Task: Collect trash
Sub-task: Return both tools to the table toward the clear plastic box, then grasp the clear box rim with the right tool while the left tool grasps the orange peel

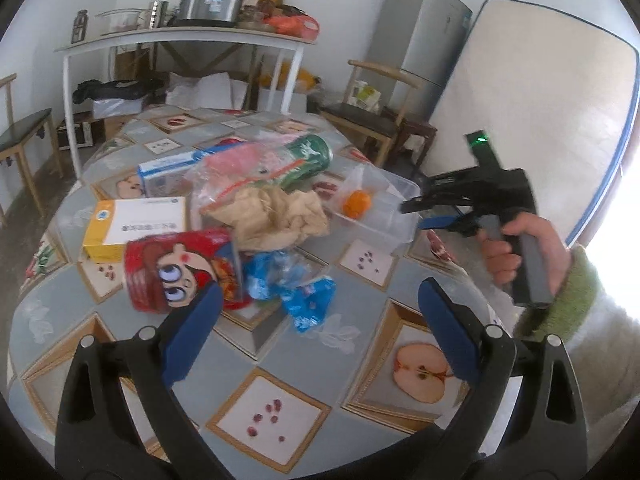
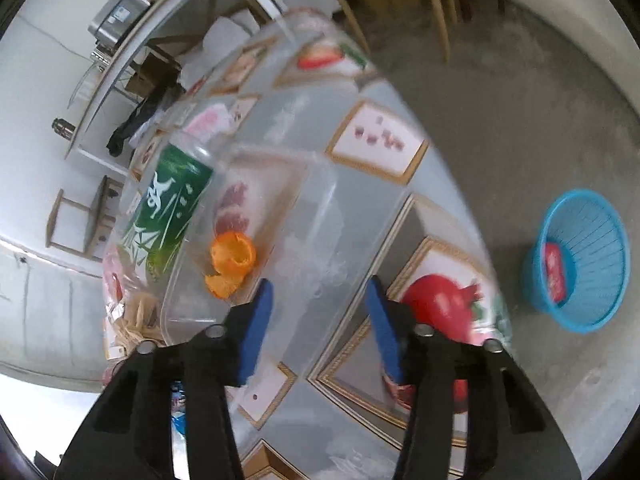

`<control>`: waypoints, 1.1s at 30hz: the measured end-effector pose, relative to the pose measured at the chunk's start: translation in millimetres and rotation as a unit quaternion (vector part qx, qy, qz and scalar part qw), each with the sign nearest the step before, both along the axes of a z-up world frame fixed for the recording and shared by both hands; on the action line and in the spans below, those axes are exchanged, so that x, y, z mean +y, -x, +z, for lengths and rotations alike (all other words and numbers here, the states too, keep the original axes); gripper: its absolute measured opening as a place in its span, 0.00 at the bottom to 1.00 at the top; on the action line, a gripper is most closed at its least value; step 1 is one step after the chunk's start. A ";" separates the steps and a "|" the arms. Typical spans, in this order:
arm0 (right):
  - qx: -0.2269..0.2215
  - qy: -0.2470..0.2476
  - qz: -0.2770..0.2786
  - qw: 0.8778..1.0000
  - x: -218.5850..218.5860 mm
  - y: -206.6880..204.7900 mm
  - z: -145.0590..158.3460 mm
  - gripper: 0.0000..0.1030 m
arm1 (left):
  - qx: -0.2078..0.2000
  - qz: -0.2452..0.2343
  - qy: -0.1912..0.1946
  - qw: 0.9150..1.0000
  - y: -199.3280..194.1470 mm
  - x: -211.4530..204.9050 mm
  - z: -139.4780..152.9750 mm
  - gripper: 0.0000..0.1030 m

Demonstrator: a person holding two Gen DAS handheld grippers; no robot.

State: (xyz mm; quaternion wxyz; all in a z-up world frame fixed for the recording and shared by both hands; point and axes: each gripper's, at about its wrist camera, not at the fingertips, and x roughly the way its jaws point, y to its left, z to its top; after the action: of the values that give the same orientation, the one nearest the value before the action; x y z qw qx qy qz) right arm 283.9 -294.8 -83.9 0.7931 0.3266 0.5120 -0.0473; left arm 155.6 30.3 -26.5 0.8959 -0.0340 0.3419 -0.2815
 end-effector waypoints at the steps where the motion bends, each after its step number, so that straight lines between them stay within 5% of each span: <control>1: -0.001 -0.005 0.001 1.000 2.0 -2.3 -3.8 0.32 | 0.000 -0.002 0.001 1.000 1.7 -1.0 -1.3 0.86; 3: 0.001 -0.013 0.006 1.000 4.1 -3.6 -6.2 0.11 | 0.006 -0.008 0.003 1.000 4.8 -3.5 -4.7 0.78; 8: 0.004 -0.008 0.045 0.999 11.8 8.1 7.1 0.05 | 0.019 -0.019 0.011 1.000 10.0 -8.0 -6.9 0.64; 18: 0.056 0.089 0.207 0.973 64.2 76.6 33.0 0.05 | 0.039 -0.079 0.019 0.996 22.0 -29.1 -9.6 0.52; 33: 0.035 0.042 0.182 0.982 60.9 112.2 16.7 0.13 | 0.045 -0.144 -0.069 0.986 2.7 -97.7 -30.6 0.41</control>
State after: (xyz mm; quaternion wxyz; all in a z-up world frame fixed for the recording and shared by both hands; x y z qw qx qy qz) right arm 171.7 -233.9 -67.2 0.7830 0.1922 0.5880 0.0647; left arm 152.9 -67.4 -57.1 0.8298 0.0651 0.4017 -0.3819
